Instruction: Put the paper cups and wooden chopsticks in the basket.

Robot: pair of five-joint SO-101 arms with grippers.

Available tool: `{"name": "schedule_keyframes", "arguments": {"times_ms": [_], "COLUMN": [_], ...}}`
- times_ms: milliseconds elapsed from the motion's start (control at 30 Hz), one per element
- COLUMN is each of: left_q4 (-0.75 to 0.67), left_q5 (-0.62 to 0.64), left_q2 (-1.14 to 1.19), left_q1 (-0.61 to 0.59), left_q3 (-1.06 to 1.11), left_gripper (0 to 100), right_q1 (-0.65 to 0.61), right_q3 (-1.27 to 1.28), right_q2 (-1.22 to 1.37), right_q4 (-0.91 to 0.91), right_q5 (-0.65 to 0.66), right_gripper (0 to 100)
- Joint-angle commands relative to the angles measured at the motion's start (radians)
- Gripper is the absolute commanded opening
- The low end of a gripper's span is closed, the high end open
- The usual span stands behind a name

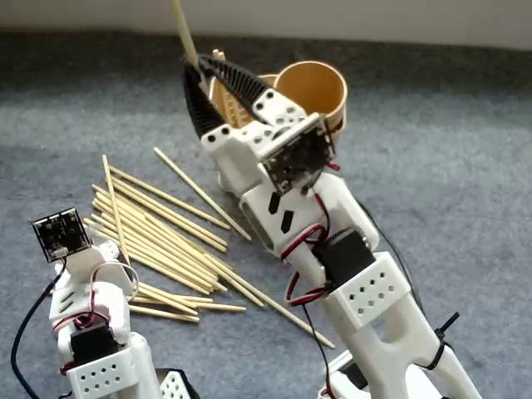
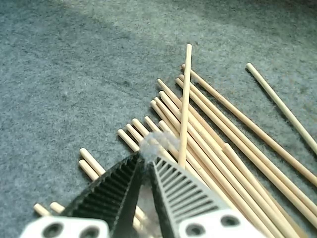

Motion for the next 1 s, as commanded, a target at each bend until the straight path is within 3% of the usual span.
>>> {"name": "schedule_keyframes", "arguments": {"times_ms": [0, 267, 433, 867, 967], "left_q4": [0.003, 0.003, 0.0, 0.0, -0.002], "left_q5": [0.002, 0.002, 0.002, 0.002, 0.002], "left_q2": [-0.005, -0.005, -0.005, -0.005, -0.005], "left_q1": [-0.004, -0.002, -0.002, -0.001, 0.005], "left_q3": [0.021, 0.021, 0.021, 0.021, 0.021], "left_gripper": [1, 1, 1, 1, 1], "right_q1": [0.073, 0.202, 0.222, 0.219, 0.217], "right_q3": [-0.007, -0.008, 0.005, 0.255, 0.278], "right_q2": [0.004, 0.242, 0.346, 0.34, 0.332], "right_q4": [-0.111, -0.28, -0.289, -0.297, -0.297], "right_q5": [-0.011, -0.014, -0.015, -0.017, -0.018], "right_gripper": [0.5, 0.5, 0.5, 0.9, 6.7]}}
